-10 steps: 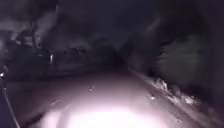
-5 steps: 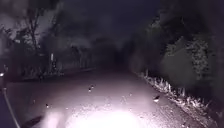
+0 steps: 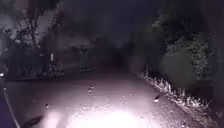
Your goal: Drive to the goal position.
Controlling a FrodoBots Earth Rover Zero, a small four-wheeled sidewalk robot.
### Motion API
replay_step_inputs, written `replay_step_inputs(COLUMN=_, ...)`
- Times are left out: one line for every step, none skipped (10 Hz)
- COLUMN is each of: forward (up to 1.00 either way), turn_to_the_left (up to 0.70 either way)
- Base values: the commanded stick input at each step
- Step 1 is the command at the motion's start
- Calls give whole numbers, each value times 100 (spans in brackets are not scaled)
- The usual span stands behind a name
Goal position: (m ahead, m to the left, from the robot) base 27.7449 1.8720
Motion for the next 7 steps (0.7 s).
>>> replay_step_inputs(forward=50, turn_to_the_left=0)
replay_step_inputs(forward=50, turn_to_the_left=0)
replay_step_inputs(forward=50, turn_to_the_left=0)
replay_step_inputs(forward=50, turn_to_the_left=0)
replay_step_inputs(forward=50, turn_to_the_left=0)
replay_step_inputs(forward=50, turn_to_the_left=0)
replay_step_inputs(forward=50, turn_to_the_left=0)
